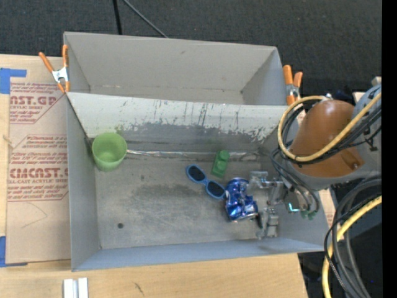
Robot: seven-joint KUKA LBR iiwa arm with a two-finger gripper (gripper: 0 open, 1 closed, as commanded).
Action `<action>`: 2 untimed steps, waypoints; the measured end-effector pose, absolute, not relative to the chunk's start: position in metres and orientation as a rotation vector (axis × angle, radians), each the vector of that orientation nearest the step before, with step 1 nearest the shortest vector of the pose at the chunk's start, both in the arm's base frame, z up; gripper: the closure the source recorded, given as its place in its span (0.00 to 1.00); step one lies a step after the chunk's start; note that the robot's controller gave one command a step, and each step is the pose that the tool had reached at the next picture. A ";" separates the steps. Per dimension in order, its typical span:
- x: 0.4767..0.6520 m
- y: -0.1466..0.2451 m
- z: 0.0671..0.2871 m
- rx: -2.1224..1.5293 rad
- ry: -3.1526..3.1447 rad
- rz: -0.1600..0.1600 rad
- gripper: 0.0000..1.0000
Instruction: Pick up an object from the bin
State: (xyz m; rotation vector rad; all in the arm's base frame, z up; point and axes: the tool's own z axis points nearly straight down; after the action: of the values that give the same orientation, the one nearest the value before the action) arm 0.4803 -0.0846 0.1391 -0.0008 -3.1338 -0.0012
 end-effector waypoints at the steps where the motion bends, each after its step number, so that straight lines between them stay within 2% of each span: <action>1: 0.552 -0.040 0.073 0.053 -3.151 0.001 0.00; 2: 0.547 -0.042 0.070 0.047 -3.142 0.000 1.00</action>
Offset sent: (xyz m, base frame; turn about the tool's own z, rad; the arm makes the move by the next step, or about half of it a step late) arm 0.0663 0.0421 -0.0691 -0.0292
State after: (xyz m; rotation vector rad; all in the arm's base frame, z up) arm 0.5469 -0.0416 0.0697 0.0470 -3.1423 0.0003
